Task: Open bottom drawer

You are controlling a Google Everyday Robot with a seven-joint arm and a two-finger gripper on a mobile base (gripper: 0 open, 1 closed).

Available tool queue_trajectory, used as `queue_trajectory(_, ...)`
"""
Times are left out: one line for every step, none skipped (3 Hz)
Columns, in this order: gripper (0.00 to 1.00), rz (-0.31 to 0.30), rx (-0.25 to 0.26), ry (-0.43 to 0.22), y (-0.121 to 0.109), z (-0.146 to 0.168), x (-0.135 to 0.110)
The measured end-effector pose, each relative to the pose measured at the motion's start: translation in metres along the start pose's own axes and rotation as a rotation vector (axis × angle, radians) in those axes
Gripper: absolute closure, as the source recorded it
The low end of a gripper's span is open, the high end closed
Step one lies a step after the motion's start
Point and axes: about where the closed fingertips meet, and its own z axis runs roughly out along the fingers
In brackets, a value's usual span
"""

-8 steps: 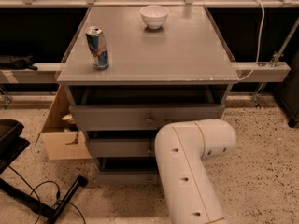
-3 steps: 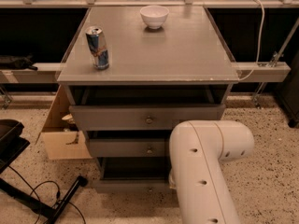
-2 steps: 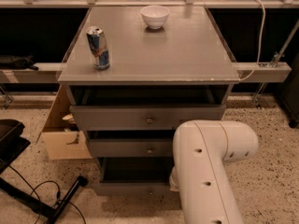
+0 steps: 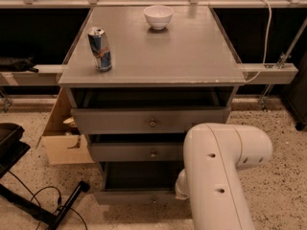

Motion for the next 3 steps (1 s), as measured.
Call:
queue_trajectory(1.0, -0.004, -0.021, -0.005, 0.0128, -0.0051, 0.005)
queue_trajectory(1.0, -0.004, -0.022, -0.006, 0.0134, -0.006, 0.0051)
queue_trajectory(0.81, -0.004, -0.022, -0.006, 0.0134, -0.006, 0.0051)
